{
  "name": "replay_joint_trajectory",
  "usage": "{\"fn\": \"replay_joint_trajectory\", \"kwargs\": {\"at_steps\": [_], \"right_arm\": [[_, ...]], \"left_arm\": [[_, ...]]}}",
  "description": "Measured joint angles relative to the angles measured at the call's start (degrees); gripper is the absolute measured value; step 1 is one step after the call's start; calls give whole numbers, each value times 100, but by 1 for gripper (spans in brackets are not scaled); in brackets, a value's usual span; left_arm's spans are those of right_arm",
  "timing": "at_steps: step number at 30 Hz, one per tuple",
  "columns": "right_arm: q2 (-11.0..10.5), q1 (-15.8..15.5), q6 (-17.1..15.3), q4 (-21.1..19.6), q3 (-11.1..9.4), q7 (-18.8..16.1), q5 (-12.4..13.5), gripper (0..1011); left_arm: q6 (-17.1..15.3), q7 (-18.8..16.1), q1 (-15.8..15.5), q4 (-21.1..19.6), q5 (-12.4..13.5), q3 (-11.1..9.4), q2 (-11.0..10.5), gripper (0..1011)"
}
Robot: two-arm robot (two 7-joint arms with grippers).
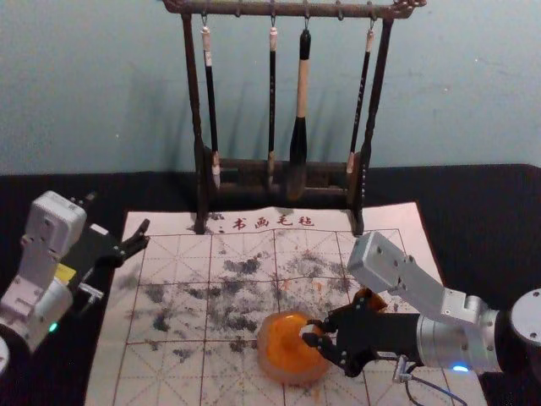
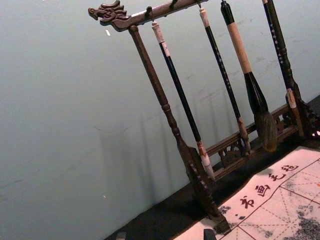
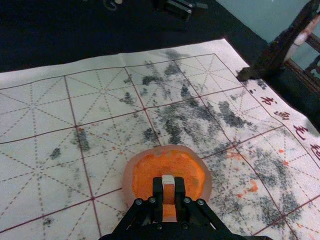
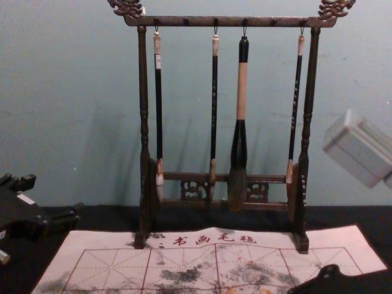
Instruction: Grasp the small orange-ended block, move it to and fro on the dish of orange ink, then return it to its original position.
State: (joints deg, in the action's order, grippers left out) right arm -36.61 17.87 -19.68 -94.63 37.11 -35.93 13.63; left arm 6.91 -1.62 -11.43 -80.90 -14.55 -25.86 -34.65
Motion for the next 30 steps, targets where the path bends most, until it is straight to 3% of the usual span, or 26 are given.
{"fn": "replay_joint_trajectory", "kwargs": {"at_steps": [15,30], "right_arm": [[100,15,-44,150,-154,148,-128,96],[-145,-123,-82,-144,-266,35,-132,96]], "left_arm": [[0,0,0,0,0,0,0,1001],[0,0,0,0,0,0,0,1001]]}}
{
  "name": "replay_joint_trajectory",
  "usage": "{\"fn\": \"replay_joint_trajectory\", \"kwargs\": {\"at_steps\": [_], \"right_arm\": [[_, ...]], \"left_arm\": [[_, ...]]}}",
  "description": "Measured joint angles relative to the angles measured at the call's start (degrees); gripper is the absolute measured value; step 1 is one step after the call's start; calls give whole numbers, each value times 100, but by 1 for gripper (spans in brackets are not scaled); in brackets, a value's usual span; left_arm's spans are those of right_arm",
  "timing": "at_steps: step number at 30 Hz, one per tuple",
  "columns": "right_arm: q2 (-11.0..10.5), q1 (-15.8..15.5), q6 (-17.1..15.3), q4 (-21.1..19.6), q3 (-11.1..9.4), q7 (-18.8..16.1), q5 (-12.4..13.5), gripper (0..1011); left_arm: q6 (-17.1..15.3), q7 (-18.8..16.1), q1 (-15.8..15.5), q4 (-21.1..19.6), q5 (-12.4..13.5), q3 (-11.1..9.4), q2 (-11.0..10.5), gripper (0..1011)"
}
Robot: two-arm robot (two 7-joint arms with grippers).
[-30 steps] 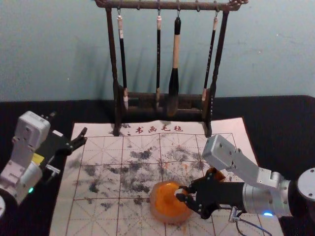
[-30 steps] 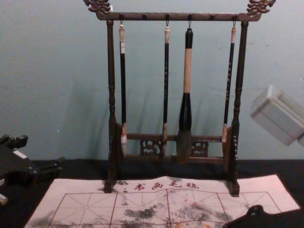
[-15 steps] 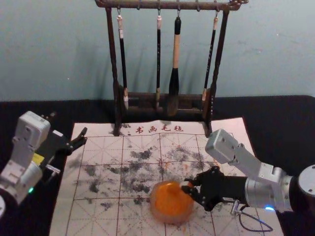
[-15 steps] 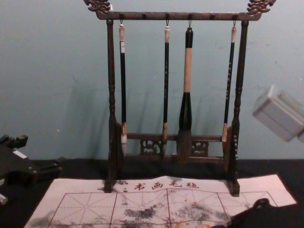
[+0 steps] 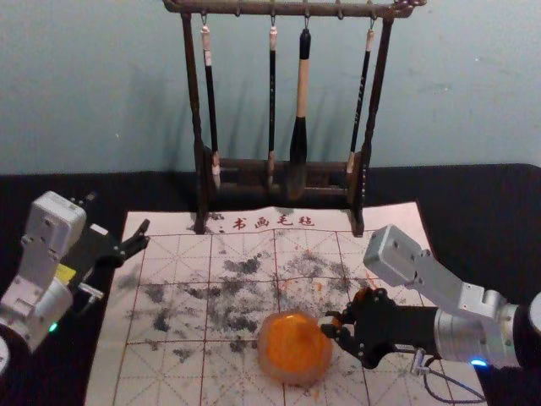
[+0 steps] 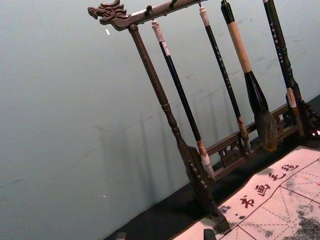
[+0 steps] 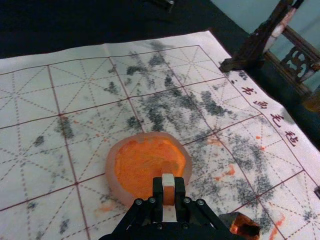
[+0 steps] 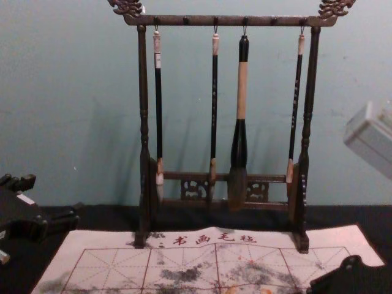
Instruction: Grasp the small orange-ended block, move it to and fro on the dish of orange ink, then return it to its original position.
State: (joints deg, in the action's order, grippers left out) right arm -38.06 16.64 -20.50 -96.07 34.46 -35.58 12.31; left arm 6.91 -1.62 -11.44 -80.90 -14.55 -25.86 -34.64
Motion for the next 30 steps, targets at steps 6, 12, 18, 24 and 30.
{"fn": "replay_joint_trajectory", "kwargs": {"at_steps": [6,12,18,24,30], "right_arm": [[-136,-85,-14,-174,-4,-89,18,96],[-200,-127,-8,-292,21,-152,41,96],[-221,-120,8,-339,84,-210,44,96],[-205,-64,23,-332,164,-255,25,96],[-146,5,24,-264,226,-262,-7,96]], "left_arm": [[0,0,1,0,0,0,0,1001],[0,0,0,0,0,0,0,1001],[0,0,0,0,0,0,0,1001],[0,0,0,0,0,0,0,1001],[0,0,0,0,0,0,0,1001]]}}
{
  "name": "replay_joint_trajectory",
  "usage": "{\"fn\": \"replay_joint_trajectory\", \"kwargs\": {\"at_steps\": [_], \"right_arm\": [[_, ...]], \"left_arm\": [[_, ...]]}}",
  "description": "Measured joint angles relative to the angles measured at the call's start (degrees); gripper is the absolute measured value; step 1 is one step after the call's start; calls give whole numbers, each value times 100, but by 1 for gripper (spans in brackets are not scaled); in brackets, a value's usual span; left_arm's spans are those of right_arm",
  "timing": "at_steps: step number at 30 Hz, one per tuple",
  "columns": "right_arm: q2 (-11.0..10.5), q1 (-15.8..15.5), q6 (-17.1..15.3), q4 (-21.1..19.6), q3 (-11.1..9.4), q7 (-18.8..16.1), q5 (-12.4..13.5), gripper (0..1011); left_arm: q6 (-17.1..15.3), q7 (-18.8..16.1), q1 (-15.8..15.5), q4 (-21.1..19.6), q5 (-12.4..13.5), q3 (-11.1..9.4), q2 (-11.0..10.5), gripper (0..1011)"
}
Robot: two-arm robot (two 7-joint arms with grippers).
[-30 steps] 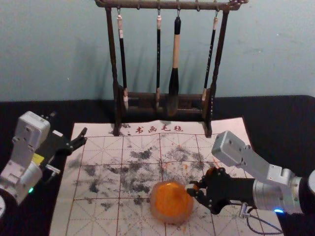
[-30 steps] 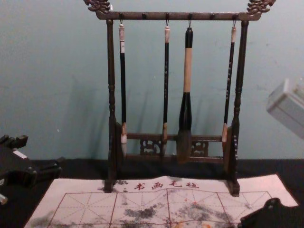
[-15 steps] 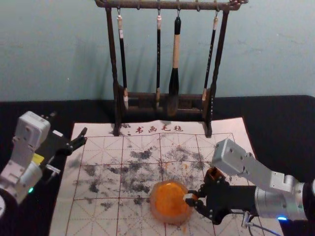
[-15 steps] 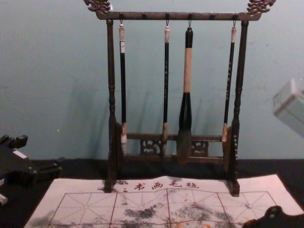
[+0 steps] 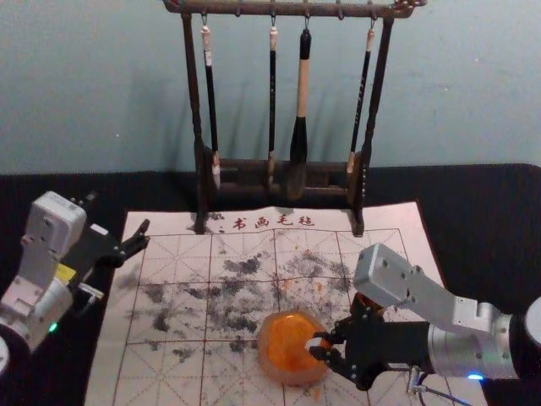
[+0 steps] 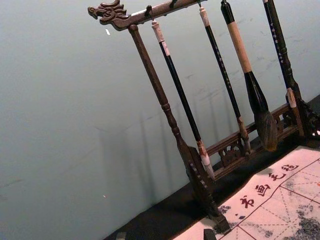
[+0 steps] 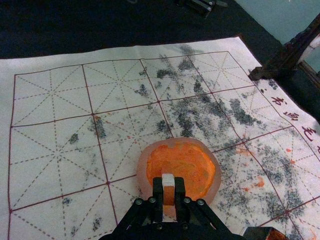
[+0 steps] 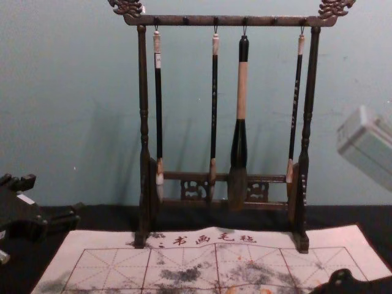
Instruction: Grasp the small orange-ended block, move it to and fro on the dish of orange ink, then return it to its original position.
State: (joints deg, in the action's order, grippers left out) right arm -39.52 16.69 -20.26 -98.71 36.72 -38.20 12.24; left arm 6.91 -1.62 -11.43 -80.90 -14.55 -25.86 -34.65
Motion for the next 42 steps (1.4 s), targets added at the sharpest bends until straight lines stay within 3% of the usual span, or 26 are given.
{"fn": "replay_joint_trajectory", "kwargs": {"at_steps": [22,42], "right_arm": [[253,265,-101,422,48,46,6,96],[76,159,-173,289,-92,121,67,96]], "left_arm": [[0,0,0,0,0,0,0,1001],[0,0,0,0,0,0,0,1001]]}}
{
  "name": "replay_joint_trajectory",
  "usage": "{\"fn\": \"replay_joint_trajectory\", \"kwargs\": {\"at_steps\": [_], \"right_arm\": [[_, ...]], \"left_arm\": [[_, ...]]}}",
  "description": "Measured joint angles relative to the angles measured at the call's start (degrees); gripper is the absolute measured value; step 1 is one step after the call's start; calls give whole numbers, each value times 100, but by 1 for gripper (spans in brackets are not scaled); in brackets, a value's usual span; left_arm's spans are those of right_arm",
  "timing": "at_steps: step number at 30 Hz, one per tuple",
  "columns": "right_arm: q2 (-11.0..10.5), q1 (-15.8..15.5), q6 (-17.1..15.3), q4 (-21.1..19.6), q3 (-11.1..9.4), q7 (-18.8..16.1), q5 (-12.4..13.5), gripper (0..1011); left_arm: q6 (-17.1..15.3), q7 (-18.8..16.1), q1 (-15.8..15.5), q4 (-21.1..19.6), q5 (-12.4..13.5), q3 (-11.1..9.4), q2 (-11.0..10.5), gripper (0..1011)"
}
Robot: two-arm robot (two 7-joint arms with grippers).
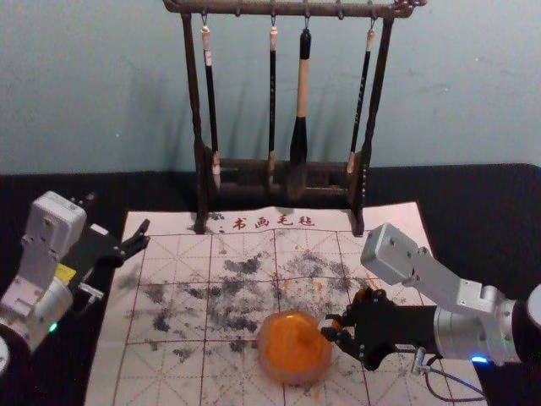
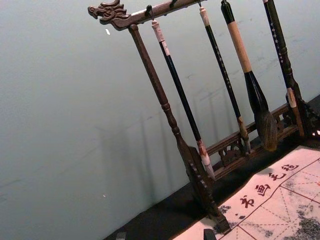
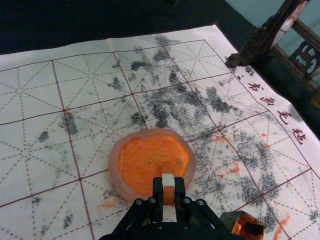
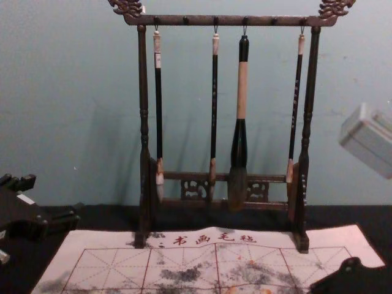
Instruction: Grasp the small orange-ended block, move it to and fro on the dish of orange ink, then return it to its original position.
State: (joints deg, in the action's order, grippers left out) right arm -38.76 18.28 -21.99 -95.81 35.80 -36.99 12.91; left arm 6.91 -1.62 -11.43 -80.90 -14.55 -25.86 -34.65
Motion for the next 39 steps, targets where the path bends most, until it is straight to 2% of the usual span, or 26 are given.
{"fn": "replay_joint_trajectory", "kwargs": {"at_steps": [13,28,39], "right_arm": [[-136,-124,16,-206,13,-82,60,96],[-56,-97,74,-196,68,-63,84,96],[-18,-112,-35,-217,-81,96,203,96]], "left_arm": [[0,0,0,0,0,0,0,1001],[0,0,0,0,0,0,0,1001],[0,0,0,0,0,0,0,1001]]}}
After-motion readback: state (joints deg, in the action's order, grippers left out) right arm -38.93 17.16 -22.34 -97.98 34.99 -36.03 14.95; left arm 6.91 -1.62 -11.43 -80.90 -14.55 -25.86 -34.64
